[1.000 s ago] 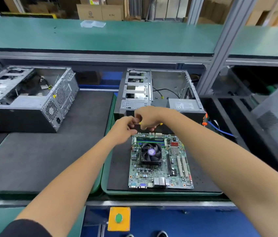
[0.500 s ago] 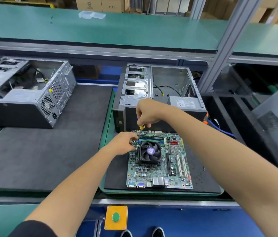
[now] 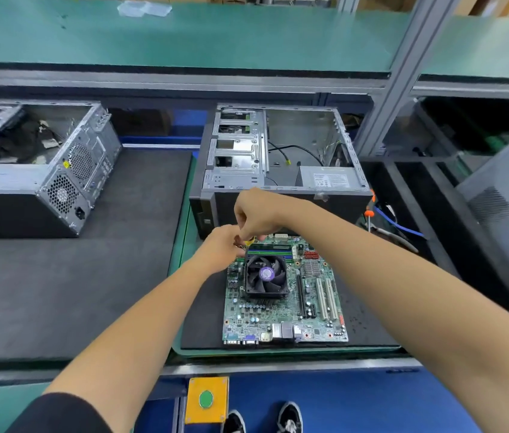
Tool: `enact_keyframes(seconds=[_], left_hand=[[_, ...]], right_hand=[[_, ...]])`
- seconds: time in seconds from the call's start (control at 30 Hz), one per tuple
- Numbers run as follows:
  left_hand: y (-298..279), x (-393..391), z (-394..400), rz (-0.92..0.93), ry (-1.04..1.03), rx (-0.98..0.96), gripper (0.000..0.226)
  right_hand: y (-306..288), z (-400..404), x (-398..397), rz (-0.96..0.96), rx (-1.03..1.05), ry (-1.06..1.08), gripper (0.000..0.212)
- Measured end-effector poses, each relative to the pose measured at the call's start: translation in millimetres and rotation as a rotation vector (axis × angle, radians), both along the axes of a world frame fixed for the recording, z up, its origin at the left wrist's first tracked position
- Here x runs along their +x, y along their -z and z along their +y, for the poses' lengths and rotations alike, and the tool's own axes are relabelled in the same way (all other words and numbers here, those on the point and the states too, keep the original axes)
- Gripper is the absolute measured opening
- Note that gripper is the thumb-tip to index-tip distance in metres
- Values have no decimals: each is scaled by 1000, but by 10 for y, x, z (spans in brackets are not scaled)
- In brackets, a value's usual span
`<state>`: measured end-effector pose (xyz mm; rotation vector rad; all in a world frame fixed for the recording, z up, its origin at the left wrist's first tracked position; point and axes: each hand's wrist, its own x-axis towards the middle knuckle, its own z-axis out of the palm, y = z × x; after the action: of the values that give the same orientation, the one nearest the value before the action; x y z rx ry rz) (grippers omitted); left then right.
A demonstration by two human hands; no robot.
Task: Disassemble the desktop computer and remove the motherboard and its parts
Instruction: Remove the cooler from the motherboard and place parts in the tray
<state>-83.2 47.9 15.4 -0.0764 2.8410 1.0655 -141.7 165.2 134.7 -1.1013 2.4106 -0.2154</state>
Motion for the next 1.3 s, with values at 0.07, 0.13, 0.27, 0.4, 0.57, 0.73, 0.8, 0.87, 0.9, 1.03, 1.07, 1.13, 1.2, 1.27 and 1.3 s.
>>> enact_keyframes(seconds=[0.07, 0.13, 0.27, 0.4, 0.57, 0.73, 0.8, 0.87, 0.9, 1.03, 1.07, 1.13, 1.2, 1.27, 1.3], left_hand=[[7, -14, -5, 26, -23, -7, 26], [30, -13, -30, 6, -80, -56, 16], [105, 50, -99, -107, -105, 107, 7], [86, 107, -110, -143, -67, 158, 34], [67, 179, -136, -153, -34, 151, 26], [50, 281, -155, -137, 8, 72, 5], [39, 286, -118, -113, -4, 51, 2], [35, 278, -79, -82, -1, 14, 5], [37, 275, -60, -56, 7, -24, 5], [49, 295, -9, -18, 25, -86, 12], [50, 299, -11, -19, 22, -82, 12], [59, 314, -17, -13, 21, -68, 9], [62, 328, -23, -8, 28, -58, 7], [66, 342, -23, -8, 30, -58, 5], [68, 346, -21, -7, 29, -64, 6]], right_hand=[[23, 2, 13, 0, -5, 1, 17], [30, 8, 18, 8, -8, -6, 18], [18, 1, 0, 0, -13, -7, 16], [8, -8, 1, -4, -32, -7, 13], [33, -32, 17, -5, -26, -24, 14], [43, -47, 29, -2, -20, -32, 15], [23, -52, 12, 8, -22, -30, 14], [18, -49, 1, 16, -21, -30, 13], [24, -42, 1, 19, -18, -30, 12], [56, -31, 18, 29, -10, -33, 12], [57, -31, 18, 31, -9, -33, 12], [48, -29, 19, 25, -8, -30, 11], [41, -31, 25, 18, -12, -27, 10], [46, -33, 46, 19, -13, -24, 11], [45, -37, 56, 27, -9, -27, 11]])
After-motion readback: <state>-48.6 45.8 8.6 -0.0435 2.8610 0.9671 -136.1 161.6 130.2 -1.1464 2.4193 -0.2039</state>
